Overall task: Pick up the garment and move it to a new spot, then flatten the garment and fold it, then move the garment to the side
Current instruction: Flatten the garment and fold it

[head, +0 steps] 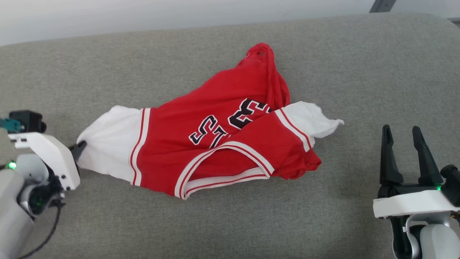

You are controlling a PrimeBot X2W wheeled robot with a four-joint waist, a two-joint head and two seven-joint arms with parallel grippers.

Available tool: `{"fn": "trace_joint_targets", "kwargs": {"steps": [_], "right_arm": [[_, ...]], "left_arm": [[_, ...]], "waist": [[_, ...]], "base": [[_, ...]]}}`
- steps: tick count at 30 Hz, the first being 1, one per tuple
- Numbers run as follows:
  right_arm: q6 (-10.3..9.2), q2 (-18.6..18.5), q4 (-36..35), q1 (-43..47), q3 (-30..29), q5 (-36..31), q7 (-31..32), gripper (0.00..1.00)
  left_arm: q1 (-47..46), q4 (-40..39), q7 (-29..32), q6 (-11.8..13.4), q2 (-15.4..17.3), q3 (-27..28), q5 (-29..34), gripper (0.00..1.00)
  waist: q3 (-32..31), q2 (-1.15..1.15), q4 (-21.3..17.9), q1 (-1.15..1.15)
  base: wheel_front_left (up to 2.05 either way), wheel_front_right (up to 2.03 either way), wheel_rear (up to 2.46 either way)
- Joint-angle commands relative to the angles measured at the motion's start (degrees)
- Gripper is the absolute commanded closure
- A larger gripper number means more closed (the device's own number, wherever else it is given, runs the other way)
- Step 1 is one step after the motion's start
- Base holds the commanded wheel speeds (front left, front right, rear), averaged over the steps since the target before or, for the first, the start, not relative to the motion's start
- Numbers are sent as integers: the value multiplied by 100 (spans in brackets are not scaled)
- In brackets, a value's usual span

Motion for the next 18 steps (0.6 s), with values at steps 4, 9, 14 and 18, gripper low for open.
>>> {"fn": "trace_joint_targets", "kwargs": {"steps": [4,9,14,18], "right_arm": [[0,-116,31,61,70,-22,-28,0],[0,-420,270,-40,304,26,-28,0],[0,-1179,832,-328,848,162,40,0],[0,-1859,1121,-631,1219,370,566,0]], "left_arm": [[201,59,-316,-12,-164,47,-49,100],[431,92,-858,167,-300,161,-41,0],[964,-231,-1901,425,-488,261,108,0],[1241,-482,-2426,701,-742,180,355,0]], "waist": [[-72,0,81,0],[-109,0,103,0],[-165,0,277,0],[-160,0,551,0]], "base": [[0,0,0],[0,0,0],[0,0,0],[0,0,0]]}}
